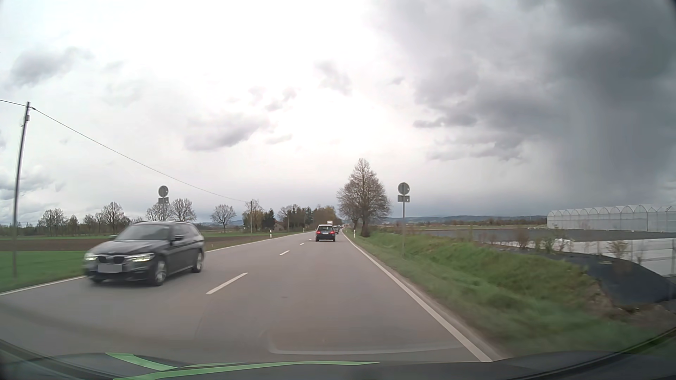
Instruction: Follow the waypoints while adhering to traffic rules and regulations
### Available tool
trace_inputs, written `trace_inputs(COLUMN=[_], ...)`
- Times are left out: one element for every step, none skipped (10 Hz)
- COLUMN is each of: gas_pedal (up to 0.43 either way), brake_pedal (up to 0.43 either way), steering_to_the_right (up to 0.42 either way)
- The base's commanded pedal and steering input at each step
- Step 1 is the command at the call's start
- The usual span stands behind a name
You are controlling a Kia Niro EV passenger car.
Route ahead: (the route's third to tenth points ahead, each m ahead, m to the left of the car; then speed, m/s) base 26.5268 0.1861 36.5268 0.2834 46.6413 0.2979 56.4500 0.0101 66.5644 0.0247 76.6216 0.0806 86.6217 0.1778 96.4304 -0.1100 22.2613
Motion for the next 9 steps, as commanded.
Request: trace_inputs(gas_pedal=[0.189, 0.189, 0.189, 0.189, 0.189, 0.189, 0.189, 0.189, 0.189], brake_pedal=[0.0, 0.0, 0.0, 0.0, 0.0, 0.0, 0.0, 0.0, 0.0], steering_to_the_right=[-0.002, -0.002, -0.002, -0.002, -0.002, -0.002, -0.002, -0.002, -0.002])
